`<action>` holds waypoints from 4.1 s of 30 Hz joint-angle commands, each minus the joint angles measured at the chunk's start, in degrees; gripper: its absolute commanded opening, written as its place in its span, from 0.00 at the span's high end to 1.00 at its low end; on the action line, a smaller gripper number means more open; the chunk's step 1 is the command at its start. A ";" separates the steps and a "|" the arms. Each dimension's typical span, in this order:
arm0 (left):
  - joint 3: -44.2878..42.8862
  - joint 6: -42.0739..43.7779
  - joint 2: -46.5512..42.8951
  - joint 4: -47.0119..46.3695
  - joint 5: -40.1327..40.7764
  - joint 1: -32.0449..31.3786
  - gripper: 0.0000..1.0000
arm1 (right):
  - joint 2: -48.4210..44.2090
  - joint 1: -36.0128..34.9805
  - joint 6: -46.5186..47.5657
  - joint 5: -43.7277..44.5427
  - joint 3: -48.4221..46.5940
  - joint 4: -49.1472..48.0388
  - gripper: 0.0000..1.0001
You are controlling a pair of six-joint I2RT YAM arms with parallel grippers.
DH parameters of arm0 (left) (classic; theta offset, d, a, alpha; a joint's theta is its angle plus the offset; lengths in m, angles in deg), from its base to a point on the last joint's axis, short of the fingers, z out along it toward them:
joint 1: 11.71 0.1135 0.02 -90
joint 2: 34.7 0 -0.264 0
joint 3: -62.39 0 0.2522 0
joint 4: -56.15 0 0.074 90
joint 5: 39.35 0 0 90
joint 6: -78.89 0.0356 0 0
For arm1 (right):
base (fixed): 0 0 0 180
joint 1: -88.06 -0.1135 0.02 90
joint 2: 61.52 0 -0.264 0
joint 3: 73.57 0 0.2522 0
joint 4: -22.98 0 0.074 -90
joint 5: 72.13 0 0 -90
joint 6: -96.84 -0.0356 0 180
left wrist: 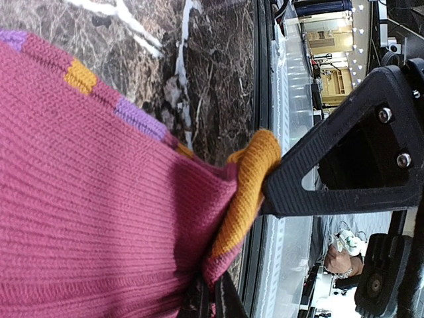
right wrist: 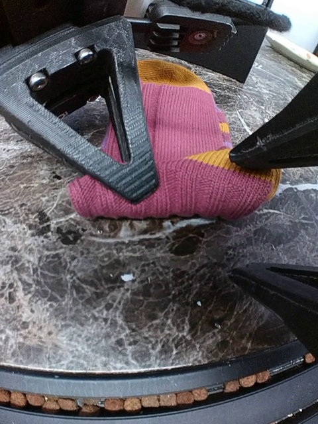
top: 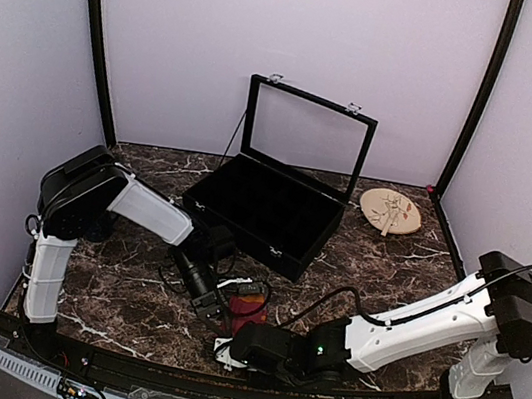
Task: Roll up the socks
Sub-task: Roll the sock at the center of the board.
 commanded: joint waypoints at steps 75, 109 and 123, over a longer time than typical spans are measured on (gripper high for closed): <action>9.07 -13.25 -11.07 -17.55 7.48 7.73 0.73 | 5.39 12.49 -14.28 -25.92 -5.60 8.86 0.96; 25.56 -24.35 -28.72 -40.15 21.01 6.54 0.65 | 2.72 25.73 -23.20 -54.69 -3.18 7.95 1.00; 33.23 -19.71 -39.66 -46.09 39.13 -4.62 0.62 | 5.69 29.79 -26.50 -65.26 -5.05 9.21 1.00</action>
